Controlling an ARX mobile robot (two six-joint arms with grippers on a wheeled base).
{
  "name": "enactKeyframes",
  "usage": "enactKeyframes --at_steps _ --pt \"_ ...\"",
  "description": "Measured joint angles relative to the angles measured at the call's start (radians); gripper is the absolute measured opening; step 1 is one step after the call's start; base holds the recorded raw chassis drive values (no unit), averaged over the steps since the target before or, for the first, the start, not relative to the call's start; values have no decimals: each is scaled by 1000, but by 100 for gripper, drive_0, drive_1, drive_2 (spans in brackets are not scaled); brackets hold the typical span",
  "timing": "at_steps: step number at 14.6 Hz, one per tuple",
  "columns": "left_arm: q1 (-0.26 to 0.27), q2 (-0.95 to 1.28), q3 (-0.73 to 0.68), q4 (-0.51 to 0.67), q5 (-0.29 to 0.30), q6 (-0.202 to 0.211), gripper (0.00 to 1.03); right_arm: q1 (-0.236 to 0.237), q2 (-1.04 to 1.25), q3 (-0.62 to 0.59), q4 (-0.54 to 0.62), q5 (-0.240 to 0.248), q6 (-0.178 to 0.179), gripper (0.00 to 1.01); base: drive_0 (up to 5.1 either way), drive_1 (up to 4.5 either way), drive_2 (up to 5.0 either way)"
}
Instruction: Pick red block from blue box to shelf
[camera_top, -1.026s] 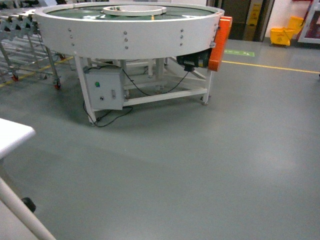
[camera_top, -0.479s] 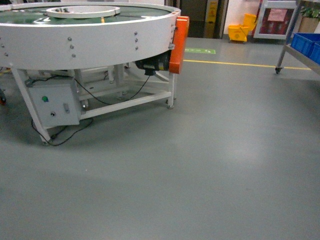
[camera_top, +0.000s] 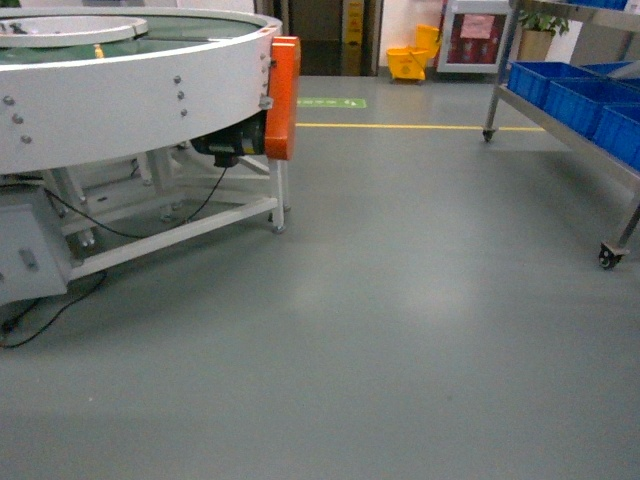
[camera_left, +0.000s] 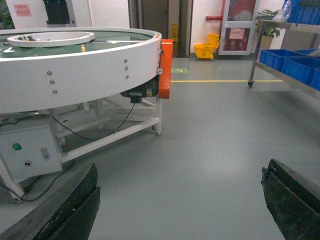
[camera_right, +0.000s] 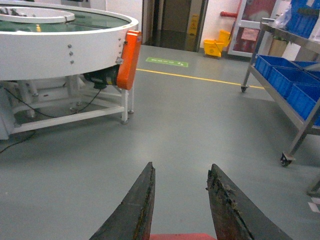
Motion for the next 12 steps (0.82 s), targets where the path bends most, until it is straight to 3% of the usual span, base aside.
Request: enactKeyframes --at_steps 12 --pt "0 0 0 5 0 0 98 0 -1 0 2 0 0 26 -162 247 -571"
